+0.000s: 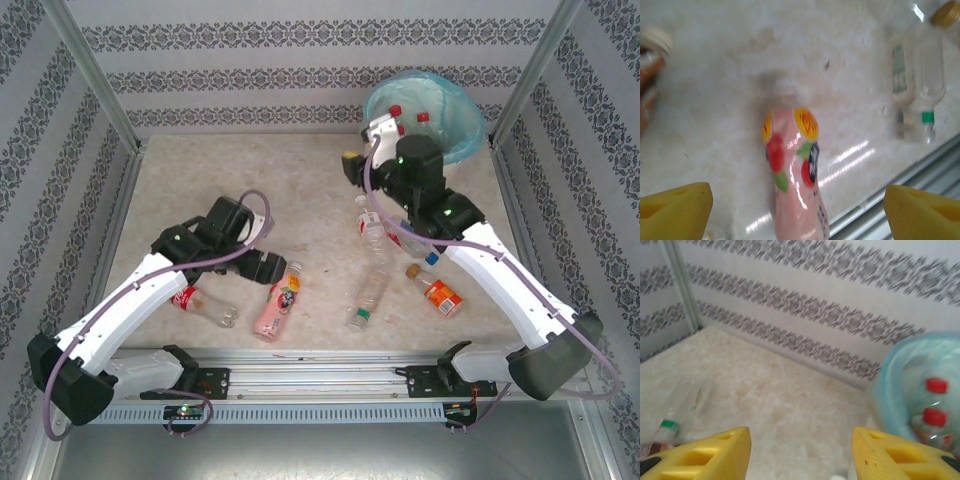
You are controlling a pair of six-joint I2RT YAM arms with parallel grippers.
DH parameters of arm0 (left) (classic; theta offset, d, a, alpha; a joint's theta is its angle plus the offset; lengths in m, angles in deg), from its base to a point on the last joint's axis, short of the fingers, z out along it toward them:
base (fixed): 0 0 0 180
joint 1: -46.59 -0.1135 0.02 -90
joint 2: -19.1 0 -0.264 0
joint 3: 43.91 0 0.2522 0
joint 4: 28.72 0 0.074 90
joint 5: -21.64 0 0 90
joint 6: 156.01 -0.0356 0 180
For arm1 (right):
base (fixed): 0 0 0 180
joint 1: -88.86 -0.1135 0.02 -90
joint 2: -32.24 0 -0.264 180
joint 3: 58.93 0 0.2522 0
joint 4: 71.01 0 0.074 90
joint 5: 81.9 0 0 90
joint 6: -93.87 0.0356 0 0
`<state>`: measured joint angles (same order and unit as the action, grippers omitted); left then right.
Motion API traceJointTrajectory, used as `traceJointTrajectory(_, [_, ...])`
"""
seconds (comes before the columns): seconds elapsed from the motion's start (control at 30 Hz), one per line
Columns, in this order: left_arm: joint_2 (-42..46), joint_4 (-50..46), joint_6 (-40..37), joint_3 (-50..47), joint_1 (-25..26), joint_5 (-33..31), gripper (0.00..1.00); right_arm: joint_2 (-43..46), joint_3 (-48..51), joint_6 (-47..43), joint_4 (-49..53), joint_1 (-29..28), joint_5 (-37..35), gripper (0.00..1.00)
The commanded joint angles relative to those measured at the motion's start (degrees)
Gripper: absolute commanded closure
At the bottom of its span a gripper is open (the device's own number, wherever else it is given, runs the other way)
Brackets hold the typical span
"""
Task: Put the plastic bottles in the bin
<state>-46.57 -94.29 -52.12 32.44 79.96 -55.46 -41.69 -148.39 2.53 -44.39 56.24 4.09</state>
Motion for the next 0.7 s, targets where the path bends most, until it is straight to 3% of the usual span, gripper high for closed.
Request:
traceJointTrajectory(0.0, [0.9, -2.9, 6.7, -3.4, 3.9, -0.5, 0.11, 2.6, 4.5, 3.1, -4.0, -2.2, -1.1, 0.44])
traceJointTrajectory(0.27, [-4.4, -1.0, 12.2, -9.5, 12.0, -4.2, 0.11, 11.8, 16.1, 8.3, -5.4, -4.6, -2.3, 0.43])
traceJointTrajectory(0.67, [-13.1, 11.0, 18.2, -17.3, 15.8, -7.3, 0.11, 22.3, 25.2, 8.0, -4.5, -4.7, -5.6, 0.41])
